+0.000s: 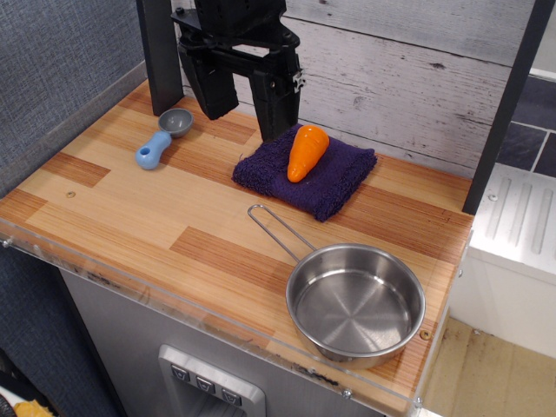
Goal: Pick up the carrot and place it in front of the blue spoon
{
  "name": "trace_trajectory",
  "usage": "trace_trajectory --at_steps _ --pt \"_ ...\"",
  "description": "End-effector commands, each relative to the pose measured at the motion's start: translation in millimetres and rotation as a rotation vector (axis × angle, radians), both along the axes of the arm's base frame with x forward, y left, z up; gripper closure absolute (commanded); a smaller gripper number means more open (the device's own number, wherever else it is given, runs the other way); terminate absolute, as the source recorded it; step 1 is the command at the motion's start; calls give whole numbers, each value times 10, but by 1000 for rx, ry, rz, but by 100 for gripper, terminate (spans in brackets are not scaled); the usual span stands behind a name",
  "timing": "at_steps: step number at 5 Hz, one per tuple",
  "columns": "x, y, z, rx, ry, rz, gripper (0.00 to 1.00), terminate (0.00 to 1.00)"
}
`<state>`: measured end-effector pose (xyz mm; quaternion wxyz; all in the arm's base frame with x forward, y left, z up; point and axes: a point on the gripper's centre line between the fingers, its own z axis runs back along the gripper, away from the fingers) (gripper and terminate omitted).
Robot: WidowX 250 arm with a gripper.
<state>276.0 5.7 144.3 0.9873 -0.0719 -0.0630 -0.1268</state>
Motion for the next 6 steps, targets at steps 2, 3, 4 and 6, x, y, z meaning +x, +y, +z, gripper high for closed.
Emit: trace_trajectory --at_steps 2,3,4,6 --pt "247 21 -210 3 -27 93 0 0" --pt "497 98 -456 10 -26 166 0 0" --pt "721 133 -712 31 6 184 0 0" --pt "974 151 -919 58 14 201 0 0"
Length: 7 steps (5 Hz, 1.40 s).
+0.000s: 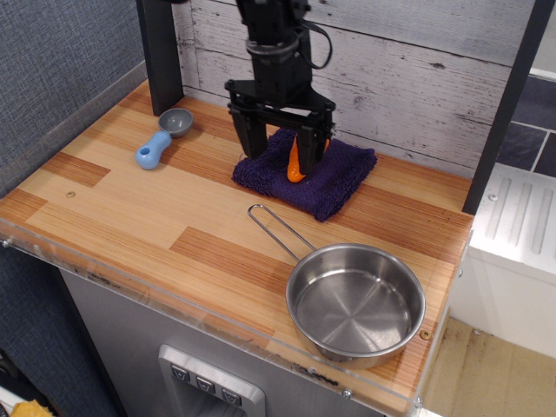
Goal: Pick up the carrot and place it in front of the blue spoon
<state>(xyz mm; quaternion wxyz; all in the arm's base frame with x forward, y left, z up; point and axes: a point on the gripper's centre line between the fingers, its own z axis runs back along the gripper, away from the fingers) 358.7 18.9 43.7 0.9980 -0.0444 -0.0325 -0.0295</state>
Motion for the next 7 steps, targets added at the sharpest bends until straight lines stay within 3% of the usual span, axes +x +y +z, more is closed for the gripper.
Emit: trace_trajectory --at_steps 1,3,4,6,7 --pt "221 -25 34 13 -56 0 0 0" --pt "268 -50 6 13 -75 10 0 0" --pt "275 -54 5 15 -77 13 100 0" --pt "234 -30 162 -7 -105 16 100 0" --pt "1 120 625 -1 -186 30 100 0"
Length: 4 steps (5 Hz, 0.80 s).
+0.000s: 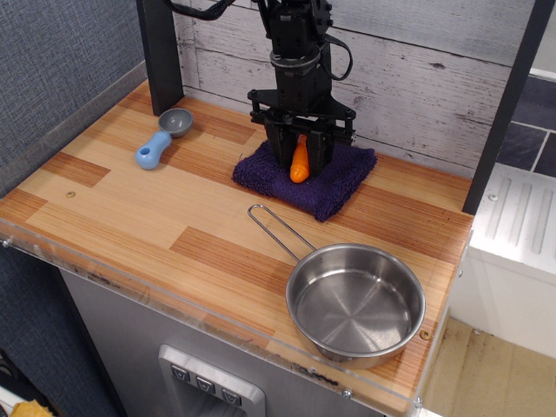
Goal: Pick up the carrot and place it in front of the blue spoon
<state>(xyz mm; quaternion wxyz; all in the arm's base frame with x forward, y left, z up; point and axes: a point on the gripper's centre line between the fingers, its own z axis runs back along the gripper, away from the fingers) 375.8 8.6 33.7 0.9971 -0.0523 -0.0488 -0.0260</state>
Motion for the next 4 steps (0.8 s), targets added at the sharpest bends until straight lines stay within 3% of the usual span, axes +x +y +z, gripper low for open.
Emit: trace_trajectory --at_steps 1,3,4 --pt "-521 545 928 15 -158 16 100 0" --pt "-1338 1451 647 6 -24 -34 100 0" --pt "-1415 1823 413 23 -6 -35 100 0"
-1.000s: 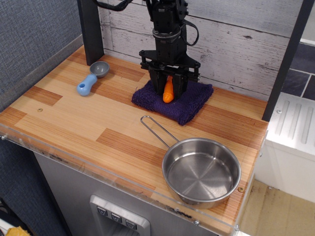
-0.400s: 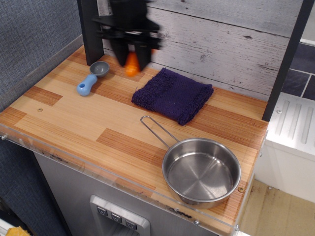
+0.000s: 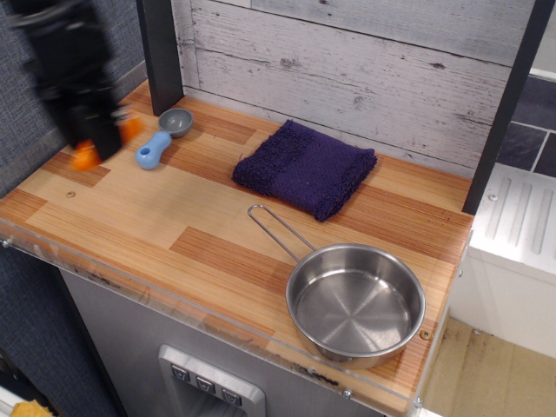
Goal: Pick up the carrot and place it in front of the blue spoon
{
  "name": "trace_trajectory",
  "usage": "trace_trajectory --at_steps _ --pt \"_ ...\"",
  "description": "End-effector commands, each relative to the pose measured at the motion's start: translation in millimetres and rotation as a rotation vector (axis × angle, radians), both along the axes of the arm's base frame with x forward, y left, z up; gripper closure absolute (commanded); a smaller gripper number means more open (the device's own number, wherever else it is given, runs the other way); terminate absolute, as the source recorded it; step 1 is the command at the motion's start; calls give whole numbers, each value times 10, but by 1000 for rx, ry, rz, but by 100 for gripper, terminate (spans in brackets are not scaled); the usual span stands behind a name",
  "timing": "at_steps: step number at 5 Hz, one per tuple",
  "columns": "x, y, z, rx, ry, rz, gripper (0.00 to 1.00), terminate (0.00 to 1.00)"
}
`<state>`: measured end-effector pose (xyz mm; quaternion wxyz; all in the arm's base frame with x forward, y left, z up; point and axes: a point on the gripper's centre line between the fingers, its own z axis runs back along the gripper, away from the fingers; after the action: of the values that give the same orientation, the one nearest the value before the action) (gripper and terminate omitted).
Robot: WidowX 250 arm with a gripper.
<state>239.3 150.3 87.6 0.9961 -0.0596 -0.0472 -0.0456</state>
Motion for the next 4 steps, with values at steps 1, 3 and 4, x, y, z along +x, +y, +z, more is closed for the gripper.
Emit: trace_trajectory --at_steps 1,3,4 --pt "4 641 -310 82 -1 11 100 0" --pt "155 668 -484 96 18 2 100 0" --pt "191 561 -519 96 27 -16 100 0"
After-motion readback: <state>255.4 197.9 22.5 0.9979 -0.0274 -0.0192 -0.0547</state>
